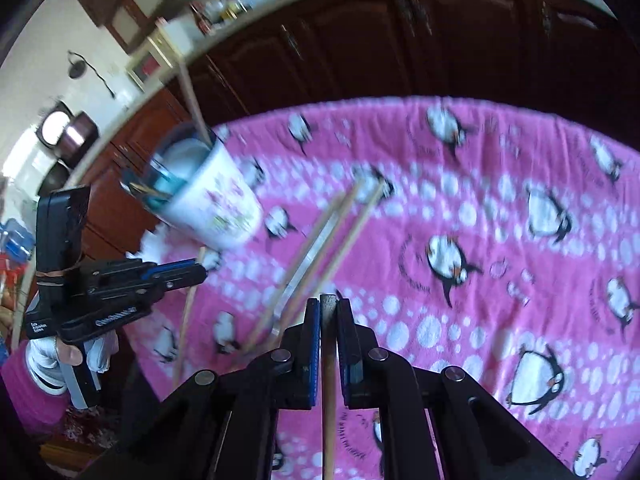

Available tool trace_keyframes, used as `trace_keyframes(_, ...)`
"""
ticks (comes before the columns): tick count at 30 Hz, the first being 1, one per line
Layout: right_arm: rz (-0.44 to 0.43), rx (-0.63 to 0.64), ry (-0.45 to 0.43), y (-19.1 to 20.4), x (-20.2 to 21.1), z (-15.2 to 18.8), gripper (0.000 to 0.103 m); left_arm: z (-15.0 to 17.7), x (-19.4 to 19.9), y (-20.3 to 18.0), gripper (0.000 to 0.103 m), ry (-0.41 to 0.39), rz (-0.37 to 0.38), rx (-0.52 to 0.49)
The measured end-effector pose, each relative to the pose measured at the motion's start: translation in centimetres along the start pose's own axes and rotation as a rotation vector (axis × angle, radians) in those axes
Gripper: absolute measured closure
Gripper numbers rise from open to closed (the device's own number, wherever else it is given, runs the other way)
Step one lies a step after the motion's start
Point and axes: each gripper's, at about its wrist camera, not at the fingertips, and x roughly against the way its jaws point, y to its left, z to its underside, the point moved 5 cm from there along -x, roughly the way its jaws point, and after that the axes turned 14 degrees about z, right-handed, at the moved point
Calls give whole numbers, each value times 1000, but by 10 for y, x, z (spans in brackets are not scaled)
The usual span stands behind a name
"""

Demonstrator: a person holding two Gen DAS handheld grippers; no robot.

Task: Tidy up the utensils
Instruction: 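Lift both chopsticks up over the floral holder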

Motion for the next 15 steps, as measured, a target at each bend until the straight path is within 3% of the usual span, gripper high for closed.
trace_keyframes(10, -138, 15, -155, 35, 77, -43, 96, -36, 136, -14, 99, -255, 95, 25)
trace_keyframes(15, -203, 36, -254, 63, 114, -90, 96, -77, 194, -13, 99, -393, 69, -3)
